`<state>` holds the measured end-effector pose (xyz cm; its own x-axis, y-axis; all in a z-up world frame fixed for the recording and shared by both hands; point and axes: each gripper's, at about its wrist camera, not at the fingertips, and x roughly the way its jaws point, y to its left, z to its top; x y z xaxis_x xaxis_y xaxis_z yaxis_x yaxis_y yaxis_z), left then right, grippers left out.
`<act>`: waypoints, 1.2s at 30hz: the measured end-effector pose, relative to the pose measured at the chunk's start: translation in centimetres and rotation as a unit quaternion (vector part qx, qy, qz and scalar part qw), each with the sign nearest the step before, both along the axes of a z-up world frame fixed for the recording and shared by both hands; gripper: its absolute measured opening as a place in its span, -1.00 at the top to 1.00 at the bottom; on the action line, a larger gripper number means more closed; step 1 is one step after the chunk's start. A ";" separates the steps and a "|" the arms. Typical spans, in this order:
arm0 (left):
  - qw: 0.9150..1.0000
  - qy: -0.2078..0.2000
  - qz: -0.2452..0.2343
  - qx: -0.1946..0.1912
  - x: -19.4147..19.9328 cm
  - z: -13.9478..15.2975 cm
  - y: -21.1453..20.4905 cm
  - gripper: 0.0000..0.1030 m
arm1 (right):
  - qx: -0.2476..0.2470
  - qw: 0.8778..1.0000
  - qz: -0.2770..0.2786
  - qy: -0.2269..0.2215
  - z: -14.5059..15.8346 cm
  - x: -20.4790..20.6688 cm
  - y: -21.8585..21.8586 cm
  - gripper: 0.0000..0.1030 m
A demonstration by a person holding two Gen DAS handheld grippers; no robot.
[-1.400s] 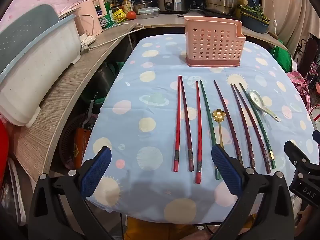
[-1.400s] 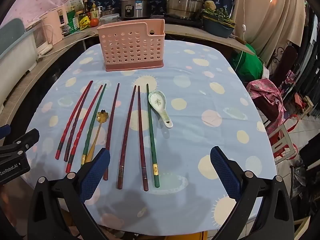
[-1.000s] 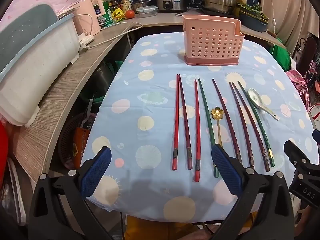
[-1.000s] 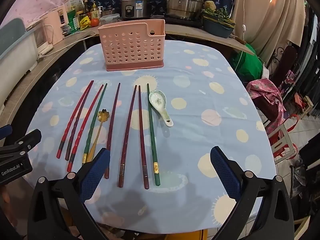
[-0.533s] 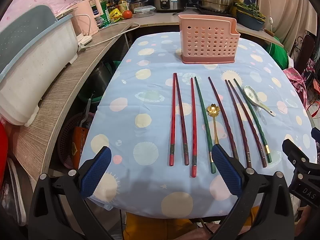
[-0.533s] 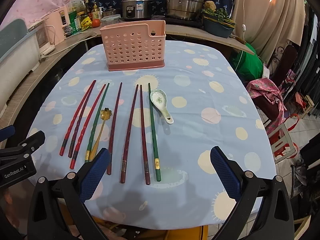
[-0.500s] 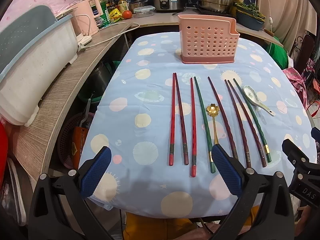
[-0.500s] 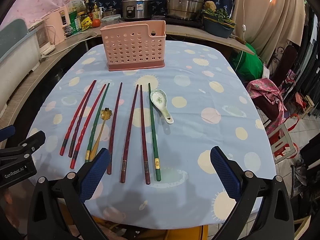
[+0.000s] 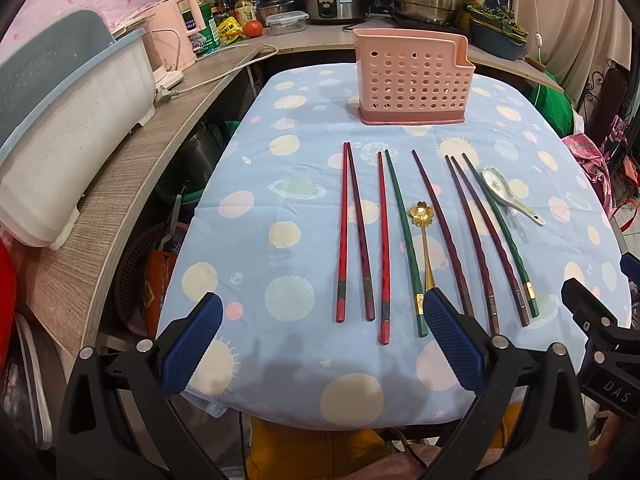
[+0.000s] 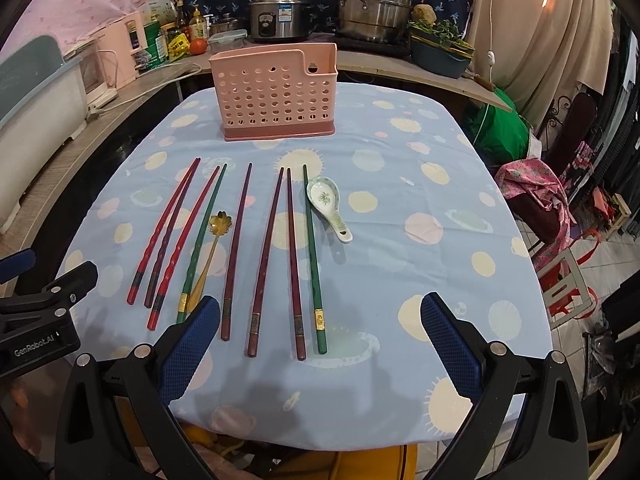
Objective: Organize utensils
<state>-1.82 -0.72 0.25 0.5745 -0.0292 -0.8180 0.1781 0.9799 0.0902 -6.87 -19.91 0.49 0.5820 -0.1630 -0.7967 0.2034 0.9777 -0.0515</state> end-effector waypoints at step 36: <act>1.000 0.001 0.005 0.000 -0.7 0.4 1.1 -0.85 | 0.001 1.000 0.014 -0.003 0.1 -0.8 0.9 -0.87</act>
